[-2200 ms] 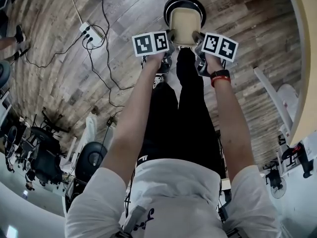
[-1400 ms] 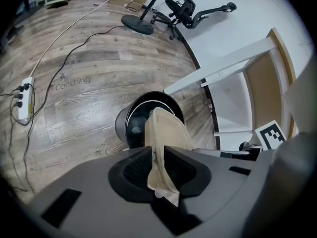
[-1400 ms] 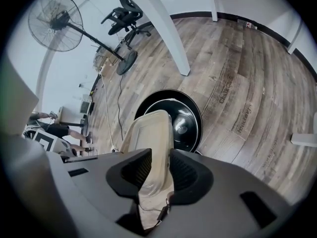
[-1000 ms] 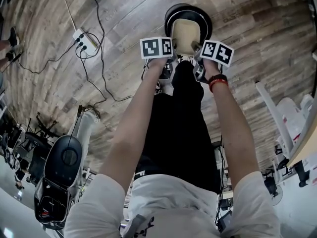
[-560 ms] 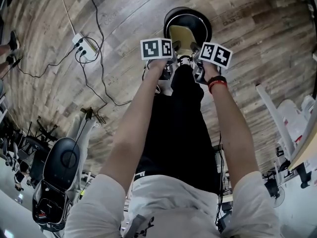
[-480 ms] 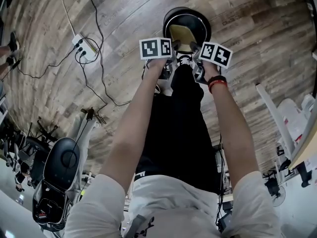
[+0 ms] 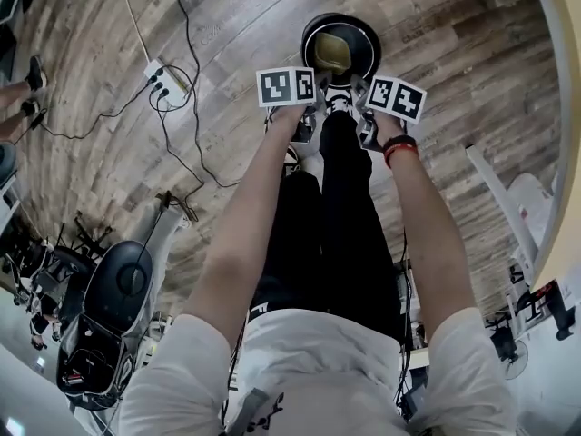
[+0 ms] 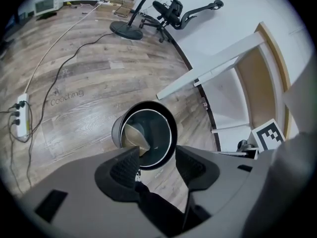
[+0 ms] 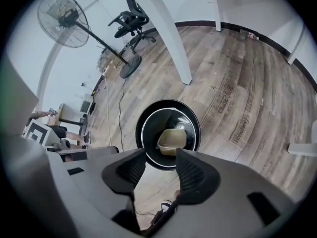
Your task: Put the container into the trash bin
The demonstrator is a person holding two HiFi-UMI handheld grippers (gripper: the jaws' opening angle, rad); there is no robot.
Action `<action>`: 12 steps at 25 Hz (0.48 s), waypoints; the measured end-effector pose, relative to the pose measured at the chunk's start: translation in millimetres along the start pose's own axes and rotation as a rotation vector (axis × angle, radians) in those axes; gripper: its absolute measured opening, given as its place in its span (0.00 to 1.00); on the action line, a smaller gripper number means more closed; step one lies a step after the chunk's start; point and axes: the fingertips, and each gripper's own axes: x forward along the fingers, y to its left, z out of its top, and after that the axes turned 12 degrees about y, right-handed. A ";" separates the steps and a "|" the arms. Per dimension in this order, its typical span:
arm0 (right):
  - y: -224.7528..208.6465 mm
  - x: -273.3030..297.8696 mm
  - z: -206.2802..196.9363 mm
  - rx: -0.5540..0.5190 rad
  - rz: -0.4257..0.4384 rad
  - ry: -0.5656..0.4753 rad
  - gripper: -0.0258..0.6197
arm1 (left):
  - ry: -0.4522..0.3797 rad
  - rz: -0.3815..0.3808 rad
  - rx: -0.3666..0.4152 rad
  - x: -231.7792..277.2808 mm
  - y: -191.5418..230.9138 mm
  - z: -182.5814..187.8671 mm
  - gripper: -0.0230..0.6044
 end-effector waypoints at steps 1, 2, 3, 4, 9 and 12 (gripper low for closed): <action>4.6 -8.7 -1.6 -0.010 -0.001 -0.006 0.35 | -0.010 0.004 0.007 -9.1 -4.5 -1.1 0.41; 9.3 -17.5 -3.1 -0.019 -0.002 -0.012 0.35 | -0.019 0.006 0.014 -18.4 -9.0 -2.0 0.41; 14.0 -26.6 -4.2 -0.028 -0.002 -0.019 0.35 | -0.029 0.006 0.018 -28.2 -13.7 -2.6 0.41; 18.8 -36.0 -5.1 -0.036 -0.004 -0.026 0.35 | -0.039 0.007 0.021 -38.4 -18.3 -3.2 0.41; 44.0 -84.6 -15.1 -0.083 -0.021 -0.048 0.35 | -0.079 0.012 0.029 -92.5 -42.7 -12.6 0.41; 66.0 -117.0 -25.5 -0.128 -0.030 -0.060 0.35 | -0.109 0.015 0.030 -130.6 -57.7 -23.6 0.41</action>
